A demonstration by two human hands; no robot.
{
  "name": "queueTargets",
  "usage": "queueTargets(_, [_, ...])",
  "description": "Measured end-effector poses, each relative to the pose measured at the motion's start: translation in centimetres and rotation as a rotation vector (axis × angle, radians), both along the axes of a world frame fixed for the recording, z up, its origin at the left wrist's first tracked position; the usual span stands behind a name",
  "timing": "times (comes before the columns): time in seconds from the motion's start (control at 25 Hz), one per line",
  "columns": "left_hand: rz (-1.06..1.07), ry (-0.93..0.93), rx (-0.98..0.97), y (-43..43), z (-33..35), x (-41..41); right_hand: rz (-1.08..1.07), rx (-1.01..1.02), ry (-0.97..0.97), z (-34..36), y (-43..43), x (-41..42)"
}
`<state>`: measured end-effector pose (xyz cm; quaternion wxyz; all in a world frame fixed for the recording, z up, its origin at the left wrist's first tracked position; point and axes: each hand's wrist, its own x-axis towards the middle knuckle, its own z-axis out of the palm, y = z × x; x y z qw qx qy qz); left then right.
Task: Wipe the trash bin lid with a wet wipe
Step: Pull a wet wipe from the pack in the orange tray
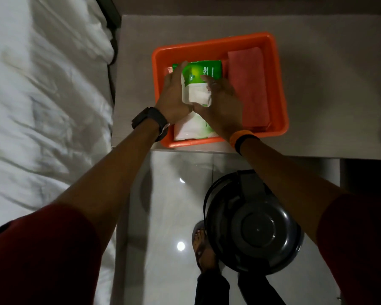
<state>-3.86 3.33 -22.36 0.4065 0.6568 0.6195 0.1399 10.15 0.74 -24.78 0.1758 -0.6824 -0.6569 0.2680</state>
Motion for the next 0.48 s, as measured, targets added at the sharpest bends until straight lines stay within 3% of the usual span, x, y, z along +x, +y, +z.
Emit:
queueTargets(0.12, [0.041, -0.046, -0.002, -0.6, -0.4, 0.0, 0.006, 0.039, -0.051, -1.0, 0.7, -0.6])
queueTargets(0.32, [0.050, -0.063, 0.107, -2.3, -0.2, 1.0, -0.273, 0.078, 0.334, 0.7, 0.1, 0.9])
queueTargets(0.4, [-0.054, 0.019, 0.204, -3.6, -0.8, 1.7, -0.384, 0.115, 0.409, 2.0, -1.6, 2.2])
queueTargets(0.48, [-0.215, 0.215, 0.270, -4.8, -1.3, 2.4, -0.488, 0.149, 0.445, 3.4, -3.9, 3.8])
